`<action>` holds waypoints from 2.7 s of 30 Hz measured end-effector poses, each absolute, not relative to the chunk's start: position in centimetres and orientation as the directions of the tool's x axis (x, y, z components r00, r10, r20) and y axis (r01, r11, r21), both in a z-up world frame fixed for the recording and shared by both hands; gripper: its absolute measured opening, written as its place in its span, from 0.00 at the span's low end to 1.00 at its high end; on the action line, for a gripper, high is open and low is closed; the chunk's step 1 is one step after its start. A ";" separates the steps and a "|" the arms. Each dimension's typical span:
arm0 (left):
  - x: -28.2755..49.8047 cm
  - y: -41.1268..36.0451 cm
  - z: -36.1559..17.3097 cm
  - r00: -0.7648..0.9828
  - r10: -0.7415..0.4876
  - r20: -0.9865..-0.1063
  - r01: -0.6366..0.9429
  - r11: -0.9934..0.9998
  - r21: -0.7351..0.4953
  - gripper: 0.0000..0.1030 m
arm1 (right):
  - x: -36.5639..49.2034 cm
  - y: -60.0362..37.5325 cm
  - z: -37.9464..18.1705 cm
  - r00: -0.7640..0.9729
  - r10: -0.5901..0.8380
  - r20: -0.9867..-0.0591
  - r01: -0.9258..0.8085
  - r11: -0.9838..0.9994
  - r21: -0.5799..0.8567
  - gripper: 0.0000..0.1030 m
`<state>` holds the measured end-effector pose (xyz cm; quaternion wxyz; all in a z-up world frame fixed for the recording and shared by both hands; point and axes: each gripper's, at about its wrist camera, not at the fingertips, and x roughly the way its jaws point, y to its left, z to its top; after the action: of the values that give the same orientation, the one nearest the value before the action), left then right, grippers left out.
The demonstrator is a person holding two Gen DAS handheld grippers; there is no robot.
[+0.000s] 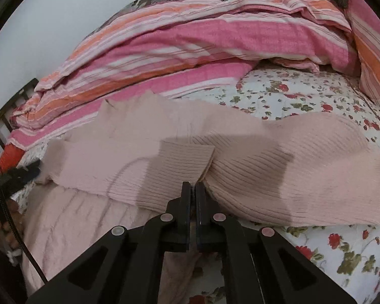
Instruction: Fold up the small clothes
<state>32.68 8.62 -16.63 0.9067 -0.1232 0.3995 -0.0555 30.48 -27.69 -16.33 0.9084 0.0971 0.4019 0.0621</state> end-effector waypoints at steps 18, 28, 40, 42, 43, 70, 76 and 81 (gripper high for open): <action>32.4 7.8 -17.3 0.652 -0.122 -0.748 -0.013 0.985 -0.171 0.91 | 17.9 -46.1 -16.2 0.723 -0.140 -0.677 0.352 0.917 0.186 0.71; 32.5 7.7 -17.4 0.648 -0.119 -0.752 -0.011 0.986 -0.166 0.92 | 16.7 -55.1 -17.4 0.792 -0.113 -0.600 0.436 0.792 0.426 0.69; 32.0 10.0 -16.7 0.672 -0.225 -0.705 -0.020 0.947 -0.322 0.92 | 19.3 -53.1 -13.4 0.755 -0.288 -0.589 0.485 0.850 0.205 0.06; 31.7 10.9 -16.4 0.683 -0.228 -0.694 -0.048 0.934 -0.354 0.92 | 19.9 -51.8 -11.4 0.774 -0.288 -0.563 0.464 0.864 0.195 0.06; 31.6 11.2 -16.3 0.687 -0.226 -0.691 -0.057 0.931 -0.361 0.92 | 20.3 -51.1 -10.4 0.780 -0.295 -0.552 0.457 0.871 0.181 0.06; 28.4 21.9 -14.6 0.757 -0.098 -0.646 -0.241 0.877 -0.415 0.92 | 37.1 -0.9 -8.8 0.695 0.285 -0.660 -0.327 0.943 0.063 0.05; 28.5 21.9 -15.0 0.744 -0.093 -0.662 -0.249 0.880 -0.404 0.92 | 38.3 1.3 -13.2 0.585 0.370 -0.722 -0.382 0.911 0.157 0.18; 29.0 20.2 -14.8 0.744 -0.126 -0.656 -0.178 0.909 -0.376 0.92 | 37.2 0.1 -13.5 0.461 0.474 -0.750 -0.452 0.853 0.261 0.55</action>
<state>28.95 20.16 -14.78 0.9094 -0.2123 0.3575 0.0142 37.24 0.11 -13.54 0.8546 0.0122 0.4427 0.2710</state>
